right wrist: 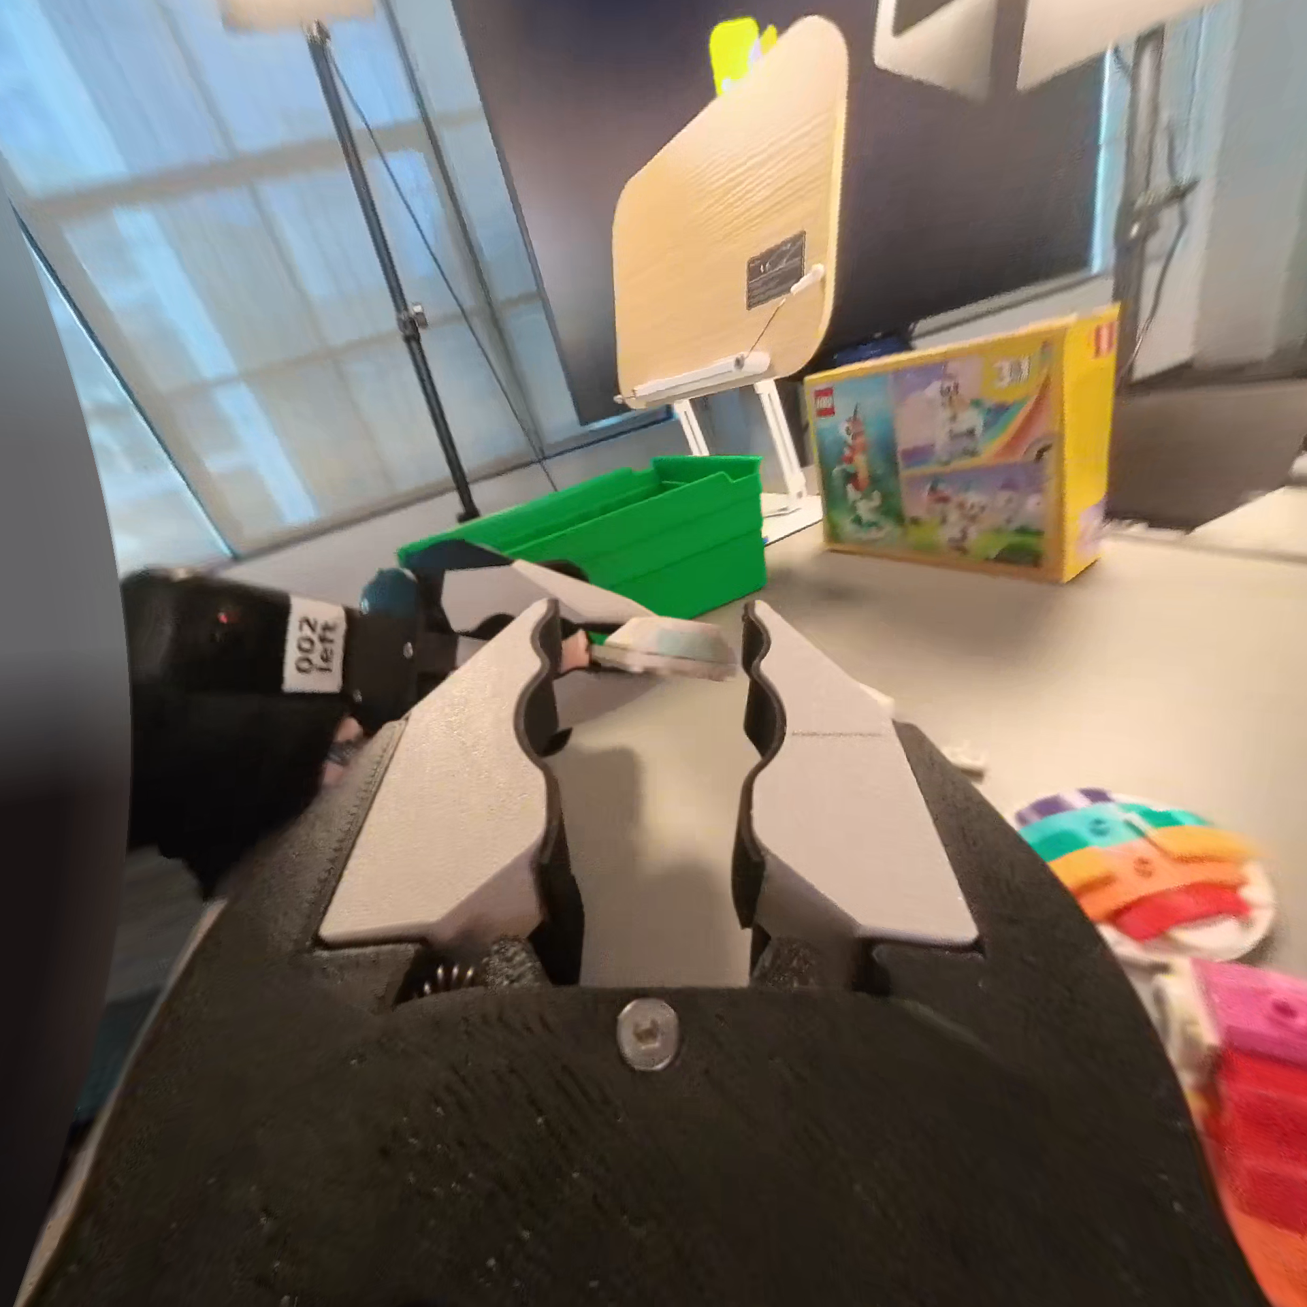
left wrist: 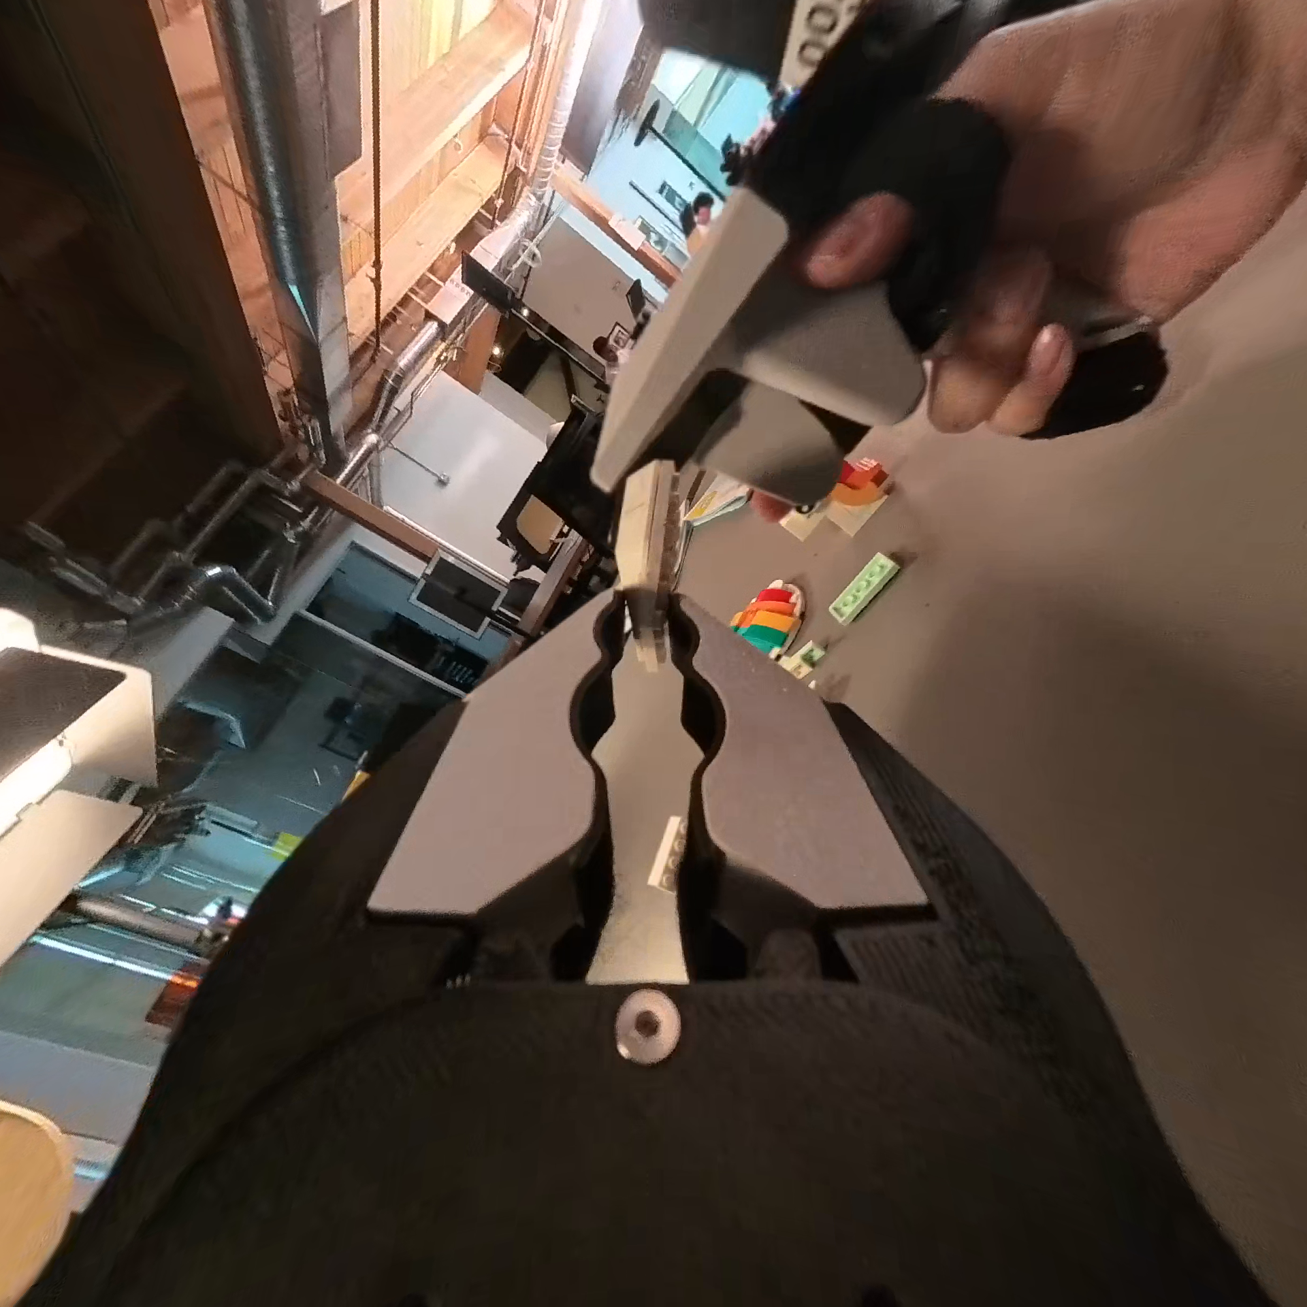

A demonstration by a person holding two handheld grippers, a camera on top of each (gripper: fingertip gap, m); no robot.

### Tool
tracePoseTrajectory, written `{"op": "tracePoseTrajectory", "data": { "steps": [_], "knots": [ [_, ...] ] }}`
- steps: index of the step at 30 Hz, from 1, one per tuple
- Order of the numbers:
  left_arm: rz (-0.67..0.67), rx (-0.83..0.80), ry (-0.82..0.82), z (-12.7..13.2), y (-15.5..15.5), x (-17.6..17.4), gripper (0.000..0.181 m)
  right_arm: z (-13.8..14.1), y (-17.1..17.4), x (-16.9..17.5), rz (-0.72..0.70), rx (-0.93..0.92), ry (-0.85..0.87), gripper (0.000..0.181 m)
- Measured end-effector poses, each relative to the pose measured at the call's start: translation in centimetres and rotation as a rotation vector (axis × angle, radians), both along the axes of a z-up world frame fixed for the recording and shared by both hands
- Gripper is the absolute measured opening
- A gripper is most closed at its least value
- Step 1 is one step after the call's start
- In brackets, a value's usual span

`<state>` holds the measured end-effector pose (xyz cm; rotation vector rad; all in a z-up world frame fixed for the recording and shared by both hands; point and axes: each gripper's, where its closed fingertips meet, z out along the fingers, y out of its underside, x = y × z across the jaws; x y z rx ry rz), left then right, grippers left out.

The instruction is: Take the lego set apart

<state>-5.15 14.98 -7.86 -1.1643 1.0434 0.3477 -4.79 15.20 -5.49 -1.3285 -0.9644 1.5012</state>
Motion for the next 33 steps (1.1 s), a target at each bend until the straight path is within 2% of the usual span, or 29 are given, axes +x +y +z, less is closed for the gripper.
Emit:
{"op": "tracePoseTrajectory", "data": {
  "steps": [3, 8, 10, 14, 16, 19, 28, 33],
  "knots": [
    [-0.013, 0.016, 0.027, -0.2, -0.3, 0.4, 0.011, -0.6, 0.3, 0.1, 0.042, -0.11, -0.013, 0.054],
    [-0.055, 0.025, 0.024, 0.0, -0.8, 0.9, 0.011, -1.5, -0.9, -0.2, 0.14, -0.126, -0.075, 0.054],
    [-0.066, 0.027, 0.023, 0.1, -1.0, 1.0, 0.011, -1.4, -1.6, -0.3, 0.172, -0.109, -0.07, 0.039],
    [-0.08, 0.015, -0.013, 0.2, -1.1, 1.1, 0.011, -1.1, -1.7, -0.3, 0.166, -0.092, -0.052, 0.035],
    [-0.064, 0.016, -0.065, 0.8, -1.1, 0.9, 0.027, -0.8, -1.0, -0.1, 0.119, -0.083, -0.031, 0.035],
    [-0.046, 0.034, -0.077, 1.4, -1.3, 0.6, 0.031, -0.2, 0.0, 0.3, 0.07, -0.092, 0.005, 0.035],
    [-0.004, 0.066, 0.041, 0.7, -1.4, 1.0, 0.006, -0.5, 0.1, 0.2, 0.042, -0.043, -0.02, 0.035],
    [0.016, 0.058, 0.085, 0.1, -1.2, 1.2, 0.004, -0.7, 0.2, 0.1, 0.026, -0.02, -0.034, 0.035]
  ]
}}
